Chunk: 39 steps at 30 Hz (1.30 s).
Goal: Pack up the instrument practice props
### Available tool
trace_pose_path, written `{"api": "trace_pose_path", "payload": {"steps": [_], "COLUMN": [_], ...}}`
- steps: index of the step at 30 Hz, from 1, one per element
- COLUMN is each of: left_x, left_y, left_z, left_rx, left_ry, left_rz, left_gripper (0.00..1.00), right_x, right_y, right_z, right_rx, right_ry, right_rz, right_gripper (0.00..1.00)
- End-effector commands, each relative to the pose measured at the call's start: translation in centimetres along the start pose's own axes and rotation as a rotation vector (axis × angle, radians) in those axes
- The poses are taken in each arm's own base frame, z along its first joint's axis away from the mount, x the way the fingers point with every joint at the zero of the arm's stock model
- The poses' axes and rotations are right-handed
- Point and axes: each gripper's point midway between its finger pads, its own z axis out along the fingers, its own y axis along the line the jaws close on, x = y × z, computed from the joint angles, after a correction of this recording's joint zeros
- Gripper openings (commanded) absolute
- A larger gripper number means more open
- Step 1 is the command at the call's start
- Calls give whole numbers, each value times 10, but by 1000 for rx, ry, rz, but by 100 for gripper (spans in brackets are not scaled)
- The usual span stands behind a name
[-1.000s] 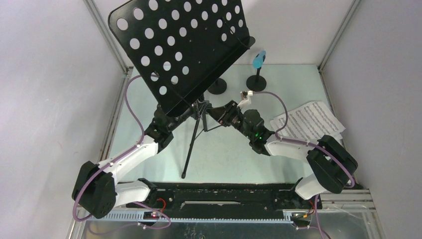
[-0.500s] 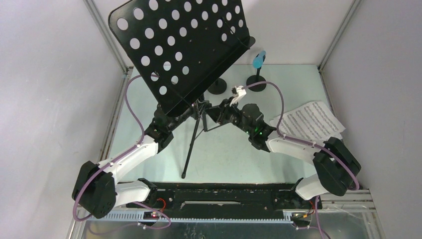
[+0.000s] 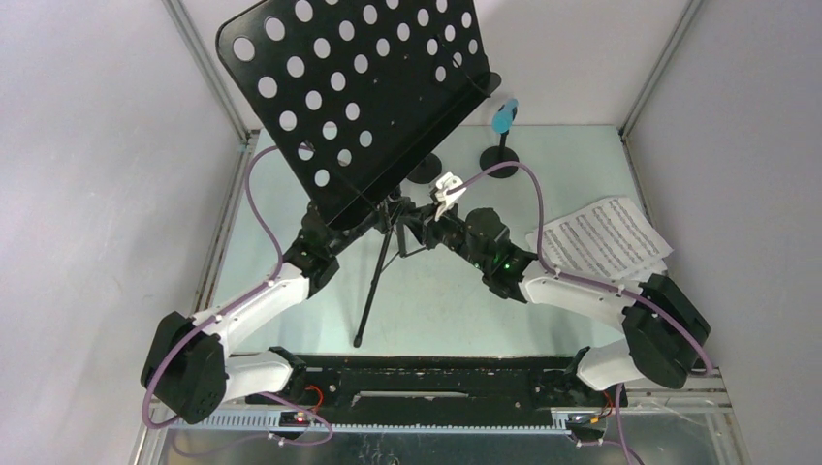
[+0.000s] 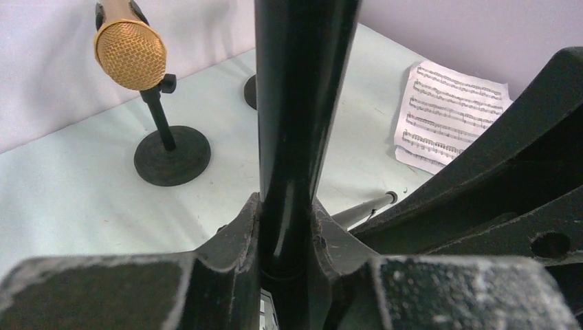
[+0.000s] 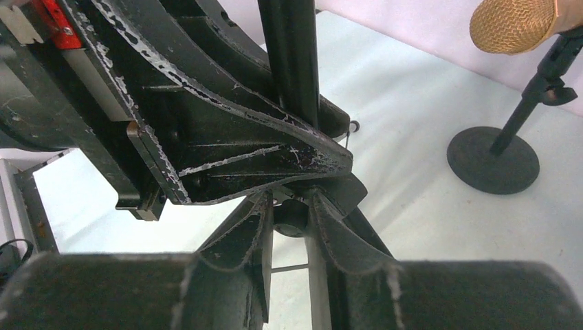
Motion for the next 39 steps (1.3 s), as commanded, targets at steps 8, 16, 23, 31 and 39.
{"api": "trace_pose_path", "payload": {"steps": [8,16,23,31,39], "left_x": [60,57,60,62,61], "left_y": [-16,-14,-14,-14,-15], "left_z": [-8,-6,-7,-7,-7], "left_rx": [48,39,38,41,44], "left_ry": [202,205,215,218,217], "left_rz": [-66,-66,-63,-65,-64], "left_gripper": [0,0,0,0,0], "right_x": [-55,-44,-14,-3,3], "right_y": [4,-6,1,-7,-17], "right_z": [-34,-40,-30,-23,-16], "right_rx": [102,200,207,230,228], "right_ry": [-93,-71,-24,-19,-24], "right_rz": [283,855,1148,1200,1205], "right_gripper": [43,47,54,55,48]}}
